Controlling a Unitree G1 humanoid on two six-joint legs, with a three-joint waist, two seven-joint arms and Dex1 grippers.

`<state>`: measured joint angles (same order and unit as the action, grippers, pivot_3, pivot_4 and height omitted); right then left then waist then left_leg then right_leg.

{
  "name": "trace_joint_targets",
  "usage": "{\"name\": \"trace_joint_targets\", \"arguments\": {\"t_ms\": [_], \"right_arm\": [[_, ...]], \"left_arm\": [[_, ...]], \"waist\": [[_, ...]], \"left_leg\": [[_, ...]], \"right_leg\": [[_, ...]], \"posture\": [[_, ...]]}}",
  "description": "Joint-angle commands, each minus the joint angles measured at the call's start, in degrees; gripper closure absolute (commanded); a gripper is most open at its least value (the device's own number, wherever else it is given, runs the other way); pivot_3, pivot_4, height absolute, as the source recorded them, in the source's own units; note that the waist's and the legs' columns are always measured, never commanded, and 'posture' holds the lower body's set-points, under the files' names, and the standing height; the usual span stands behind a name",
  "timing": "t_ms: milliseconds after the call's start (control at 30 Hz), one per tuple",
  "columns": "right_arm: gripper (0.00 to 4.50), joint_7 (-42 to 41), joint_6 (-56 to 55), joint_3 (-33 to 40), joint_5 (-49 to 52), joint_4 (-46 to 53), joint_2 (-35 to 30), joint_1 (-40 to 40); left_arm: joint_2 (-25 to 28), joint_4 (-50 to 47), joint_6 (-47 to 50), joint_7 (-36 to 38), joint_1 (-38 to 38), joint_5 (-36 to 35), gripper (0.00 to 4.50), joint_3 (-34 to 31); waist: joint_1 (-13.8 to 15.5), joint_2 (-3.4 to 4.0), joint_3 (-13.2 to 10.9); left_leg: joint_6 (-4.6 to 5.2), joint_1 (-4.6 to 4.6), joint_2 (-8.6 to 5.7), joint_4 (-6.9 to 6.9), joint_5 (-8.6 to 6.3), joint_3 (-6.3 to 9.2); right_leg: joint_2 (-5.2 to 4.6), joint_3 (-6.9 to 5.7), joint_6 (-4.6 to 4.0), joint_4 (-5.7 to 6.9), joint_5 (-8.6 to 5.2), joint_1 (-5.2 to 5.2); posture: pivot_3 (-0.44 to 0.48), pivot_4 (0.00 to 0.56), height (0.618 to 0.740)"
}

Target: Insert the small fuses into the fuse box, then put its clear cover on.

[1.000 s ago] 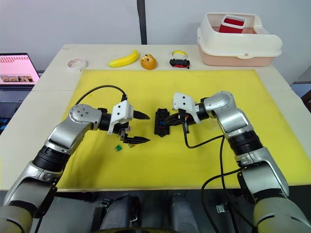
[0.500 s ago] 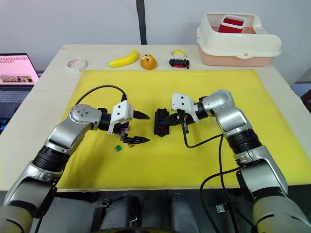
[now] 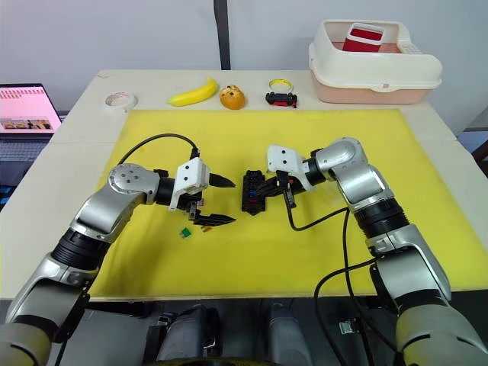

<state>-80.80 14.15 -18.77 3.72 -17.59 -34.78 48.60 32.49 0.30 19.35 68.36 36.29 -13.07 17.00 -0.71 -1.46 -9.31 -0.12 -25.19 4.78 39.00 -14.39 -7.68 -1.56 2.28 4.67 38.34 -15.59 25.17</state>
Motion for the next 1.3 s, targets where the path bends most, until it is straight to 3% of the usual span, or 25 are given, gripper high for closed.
{"name": "trace_joint_targets", "arguments": {"t_ms": [33,400,700,1300], "right_arm": [[4.50,-0.41,0.21,-0.04,-0.12,0.88,-0.10,0.47],[4.50,-1.01,-0.14,-0.32,-0.34,0.88,-0.16,0.60],[4.50,3.26,0.27,-2.41,-5.73,-2.93,-0.51,1.62],[4.50,0.00,5.32,-0.12,-1.25,1.62,-0.47,2.21]], "left_arm": [[-0.04,-1.06,-0.71,-0.26,0.59,-0.35,0.07,-1.46],[-0.10,-0.92,-0.78,-0.39,0.59,-0.34,0.07,-1.47],[-0.21,-0.80,-1.10,-0.53,0.68,-0.10,0.07,-1.33],[-0.60,-0.85,-0.95,-0.87,0.73,-0.12,0.07,-1.21]], "waist": [[0.00,0.00,0.00],[0.00,0.00,0.00],[-0.02,0.00,0.00],[0.06,0.00,0.01]], "left_leg": [[0.00,0.00,0.00,0.00,0.00,0.00],[0.00,0.00,0.00,0.00,0.00,0.00],[0.00,0.01,0.00,0.00,0.00,0.00],[0.00,0.14,0.00,0.00,0.00,0.00]], "right_leg": [[0.00,0.00,0.00,0.00,0.00,0.00],[0.00,0.00,0.00,0.00,0.00,0.00],[0.00,0.00,0.00,0.00,0.00,-0.01],[-0.01,0.00,0.00,-0.01,0.00,-0.15]], "posture": [[0.000,0.150,0.739],[0.000,0.150,0.739],[0.000,0.150,0.739],[0.000,0.150,0.739]]}}
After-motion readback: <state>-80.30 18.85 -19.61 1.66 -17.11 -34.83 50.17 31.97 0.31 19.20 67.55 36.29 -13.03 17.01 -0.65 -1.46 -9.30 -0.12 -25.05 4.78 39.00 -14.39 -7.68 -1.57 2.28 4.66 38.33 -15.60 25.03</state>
